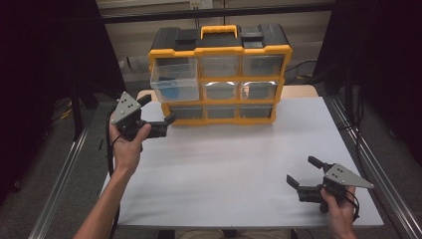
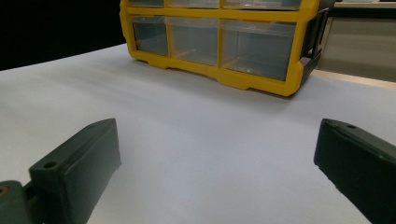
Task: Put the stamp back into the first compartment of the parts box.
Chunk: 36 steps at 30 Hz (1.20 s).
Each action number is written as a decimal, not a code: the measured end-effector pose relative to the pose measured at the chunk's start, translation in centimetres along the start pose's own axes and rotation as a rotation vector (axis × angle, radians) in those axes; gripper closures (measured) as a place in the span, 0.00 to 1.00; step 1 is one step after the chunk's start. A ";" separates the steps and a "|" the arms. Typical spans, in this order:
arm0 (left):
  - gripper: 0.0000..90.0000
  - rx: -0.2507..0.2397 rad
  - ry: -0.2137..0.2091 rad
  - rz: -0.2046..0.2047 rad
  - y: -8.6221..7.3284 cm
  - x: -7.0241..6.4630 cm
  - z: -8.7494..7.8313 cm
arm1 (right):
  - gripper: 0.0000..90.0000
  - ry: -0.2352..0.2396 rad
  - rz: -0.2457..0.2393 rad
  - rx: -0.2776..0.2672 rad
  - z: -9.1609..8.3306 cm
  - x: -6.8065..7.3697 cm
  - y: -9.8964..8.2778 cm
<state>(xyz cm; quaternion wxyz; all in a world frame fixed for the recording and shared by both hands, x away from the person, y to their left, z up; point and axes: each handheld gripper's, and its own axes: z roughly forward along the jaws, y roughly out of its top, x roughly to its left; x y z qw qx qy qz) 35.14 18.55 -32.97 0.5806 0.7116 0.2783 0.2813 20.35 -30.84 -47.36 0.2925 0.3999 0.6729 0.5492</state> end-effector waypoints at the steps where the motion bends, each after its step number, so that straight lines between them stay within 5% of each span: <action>1: 0.02 -0.001 -0.008 0.000 -0.3 -0.1 -0.1 | 0.00 0.001 0.001 0.000 0.0 0.0 0.0; 5: 0.02 -0.003 -0.017 -0.052 -1.4 -0.5 -0.5 | 0.00 0.000 -0.003 -0.006 0.0 0.0 0.0; 9: 0.02 0.031 -0.049 -0.046 -2.3 -0.5 -1.0 | 0.00 0.003 -0.006 0.001 0.0 0.0 0.0; 23: 0.03 -0.004 0.058 -0.107 -6.0 -0.5 -2.6 | 0.00 -0.008 0.011 -0.014 -0.1 -0.1 0.0; 36: 0.03 0.034 0.077 -0.120 -9.5 -0.9 -4.9 | 0.00 -0.010 0.009 -0.012 -0.1 -0.1 0.0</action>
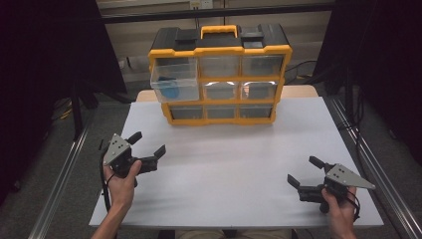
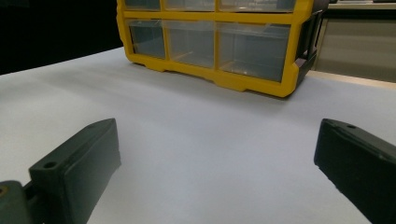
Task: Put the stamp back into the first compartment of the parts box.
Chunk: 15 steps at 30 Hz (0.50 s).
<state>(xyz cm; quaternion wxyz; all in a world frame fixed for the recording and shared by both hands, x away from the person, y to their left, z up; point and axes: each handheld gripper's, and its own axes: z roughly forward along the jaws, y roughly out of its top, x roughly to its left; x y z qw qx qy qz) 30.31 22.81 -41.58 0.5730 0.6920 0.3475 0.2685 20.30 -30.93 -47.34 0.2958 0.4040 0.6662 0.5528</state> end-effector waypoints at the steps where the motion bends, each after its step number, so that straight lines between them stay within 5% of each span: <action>1: 0.03 0.001 -0.001 -0.005 -0.3 -0.1 -0.2 | 0.00 -0.003 0.000 -0.001 0.0 0.0 0.0; 15: 0.03 0.057 0.010 -0.009 -3.1 -0.8 -2.0 | 0.00 -0.009 0.005 0.002 -0.1 -0.1 0.0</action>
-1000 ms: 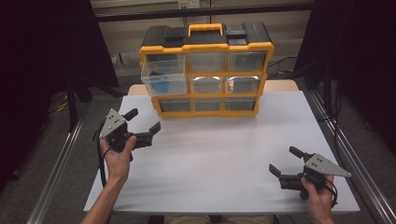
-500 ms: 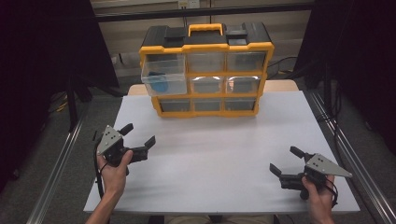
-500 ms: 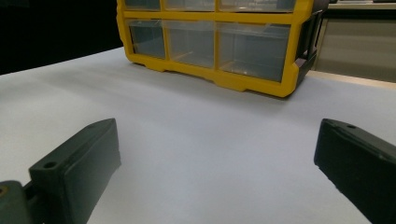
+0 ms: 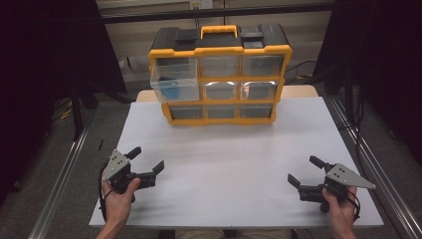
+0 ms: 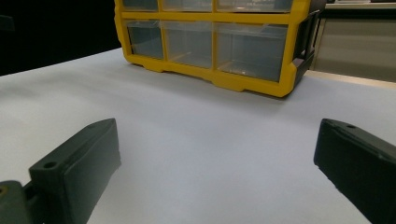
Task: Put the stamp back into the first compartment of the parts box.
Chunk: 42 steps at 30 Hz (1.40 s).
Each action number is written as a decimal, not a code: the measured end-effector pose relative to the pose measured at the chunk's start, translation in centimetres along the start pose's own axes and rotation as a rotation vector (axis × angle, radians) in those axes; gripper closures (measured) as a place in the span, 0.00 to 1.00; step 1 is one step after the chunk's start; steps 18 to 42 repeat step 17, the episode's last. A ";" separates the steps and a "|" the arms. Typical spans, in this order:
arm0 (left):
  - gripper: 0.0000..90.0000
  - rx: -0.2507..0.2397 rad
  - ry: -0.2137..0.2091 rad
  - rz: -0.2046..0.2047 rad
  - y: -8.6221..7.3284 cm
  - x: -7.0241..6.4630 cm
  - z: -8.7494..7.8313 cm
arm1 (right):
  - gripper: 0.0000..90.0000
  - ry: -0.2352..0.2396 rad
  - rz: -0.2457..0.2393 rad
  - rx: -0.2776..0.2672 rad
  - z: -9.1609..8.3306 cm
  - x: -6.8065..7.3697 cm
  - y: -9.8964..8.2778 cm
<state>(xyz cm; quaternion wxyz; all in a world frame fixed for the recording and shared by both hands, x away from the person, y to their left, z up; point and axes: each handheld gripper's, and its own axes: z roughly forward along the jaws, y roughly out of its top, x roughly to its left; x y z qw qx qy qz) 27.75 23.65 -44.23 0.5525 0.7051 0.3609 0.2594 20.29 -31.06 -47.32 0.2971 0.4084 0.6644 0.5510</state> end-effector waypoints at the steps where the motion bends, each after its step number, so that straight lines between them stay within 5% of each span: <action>1: 0.03 -0.002 0.009 0.002 -0.2 0.0 -0.2 | 0.00 0.001 -0.002 -0.003 -0.1 0.0 0.0; 6: 0.04 -0.007 0.011 -0.028 -1.1 -0.3 -0.9 | 0.00 -0.004 0.005 -0.003 -0.1 0.0 0.0; 9: 0.04 -0.029 0.062 -0.020 -1.3 -0.4 -1.6 | 0.00 -0.010 0.002 -0.002 -0.2 -0.1 -0.1; 12: 0.04 -0.034 0.020 -0.066 -1.8 -0.1 -1.6 | 0.00 -0.011 0.003 -0.003 -0.2 -0.1 0.0; 14: 0.03 -0.027 0.033 -0.073 -1.8 0.1 -1.6 | 0.00 -0.008 -0.005 -0.003 -0.3 0.0 0.0; 17: 0.03 0.000 0.020 -0.047 -1.7 0.2 -1.6 | 0.00 -0.008 -0.002 0.004 -0.2 0.0 0.0; 42: 0.03 0.000 0.020 -0.047 -1.7 0.2 -1.6 | 0.00 -0.008 -0.002 0.004 -0.2 0.0 0.0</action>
